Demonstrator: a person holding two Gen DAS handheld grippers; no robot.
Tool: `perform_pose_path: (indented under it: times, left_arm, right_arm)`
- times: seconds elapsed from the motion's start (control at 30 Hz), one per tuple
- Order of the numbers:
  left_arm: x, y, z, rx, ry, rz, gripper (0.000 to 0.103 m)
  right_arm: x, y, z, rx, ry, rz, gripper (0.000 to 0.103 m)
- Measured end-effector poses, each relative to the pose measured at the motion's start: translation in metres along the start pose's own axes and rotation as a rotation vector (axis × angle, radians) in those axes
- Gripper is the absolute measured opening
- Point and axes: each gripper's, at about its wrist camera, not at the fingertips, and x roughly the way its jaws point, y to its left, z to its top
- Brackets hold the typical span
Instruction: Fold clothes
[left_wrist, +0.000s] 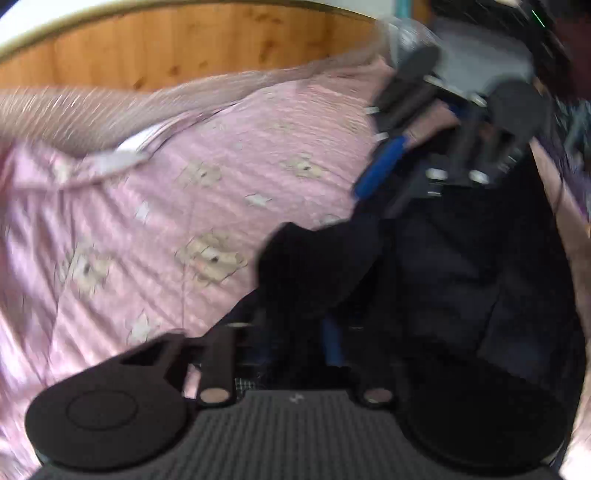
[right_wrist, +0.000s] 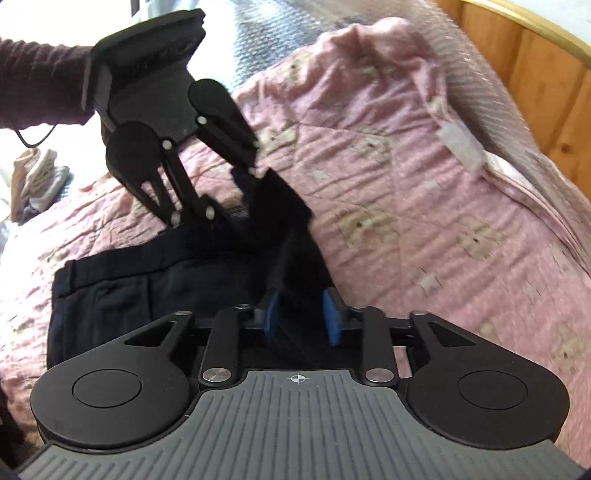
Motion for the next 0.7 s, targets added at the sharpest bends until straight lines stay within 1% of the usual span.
perform_pose_path:
  times: [0.03,0.13,0.17,0.2,0.23,0.27,0.3,0.33,0.37,0.4,0.43,0.47,0.5,0.53,0.57,0.6,0.63,0.67,0.7]
  left_arm:
    - [-0.004,0.012,-0.004,-0.08,0.002,-0.028,0.005]
    - [-0.009,0.052,-0.023,-0.358,0.02,-0.059,0.005]
    - [-0.007,0.062,-0.03,-0.439,0.03,-0.084,0.008]
    - [-0.004,0.072,-0.036,-0.517,0.037,-0.107,0.008]
    - [-0.001,0.081,-0.041,-0.581,0.042,-0.132,0.008]
    - [0.0,0.085,-0.044,-0.619,0.044,-0.149,0.008]
    - [0.001,0.088,-0.045,-0.646,0.05,-0.15,0.009]
    - [0.002,0.09,-0.046,-0.669,0.059,-0.146,0.011]
    - [0.002,0.09,-0.045,-0.686,0.071,-0.136,0.011]
    - [0.003,0.091,-0.043,-0.702,0.083,-0.121,0.012]
    - [0.001,0.091,-0.038,-0.714,0.093,-0.091,0.014]
    - [-0.005,0.089,-0.03,-0.71,0.089,-0.031,0.02]
    - [-0.014,0.086,-0.023,-0.699,0.074,0.061,0.024]
    - [-0.023,0.085,-0.019,-0.704,0.056,0.147,0.031]
    - [-0.036,0.084,-0.017,-0.719,0.019,0.187,0.032]
    - [-0.049,0.081,-0.016,-0.734,-0.04,0.177,0.032]
    - [-0.059,0.075,-0.013,-0.737,-0.096,0.142,0.032]
    - [-0.063,0.065,-0.009,-0.727,-0.13,0.106,0.036]
    - [-0.061,0.054,-0.005,-0.709,-0.145,0.075,0.039]
  right_arm:
    - [-0.009,-0.004,-0.012,0.035,-0.004,-0.037,0.049]
    - [-0.028,-0.025,-0.053,0.161,0.021,-0.151,0.049]
    - [-0.032,-0.034,-0.067,0.213,0.031,-0.185,0.047]
    - [-0.035,-0.043,-0.08,0.263,0.047,-0.227,0.043]
    - [-0.034,-0.051,-0.091,0.306,0.071,-0.268,0.036]
    - [-0.032,-0.058,-0.102,0.343,0.093,-0.289,0.033]
    - [-0.029,-0.062,-0.112,0.364,0.114,-0.287,0.031]
    - [-0.026,-0.065,-0.121,0.383,0.132,-0.286,0.03]
    - [-0.026,-0.065,-0.126,0.38,0.129,-0.293,0.03]
    - [-0.026,-0.064,-0.131,0.378,0.126,-0.301,0.029]
    - [-0.028,-0.064,-0.132,0.38,0.128,-0.324,0.031]
    - [-0.031,-0.063,-0.133,0.38,0.13,-0.349,0.031]
    - [-0.035,-0.062,-0.132,0.365,0.132,-0.396,0.032]
    - [-0.04,-0.06,-0.131,0.352,0.131,-0.441,0.032]
    - [-0.049,-0.055,-0.129,0.35,0.108,-0.467,0.032]
    - [-0.059,-0.051,-0.128,0.352,0.083,-0.489,0.032]
    - [-0.071,-0.044,-0.126,0.376,0.043,-0.476,0.032]
    - [-0.08,-0.037,-0.125,0.411,0.005,-0.45,0.032]
    - [-0.084,-0.03,-0.128,0.452,-0.023,-0.415,0.032]
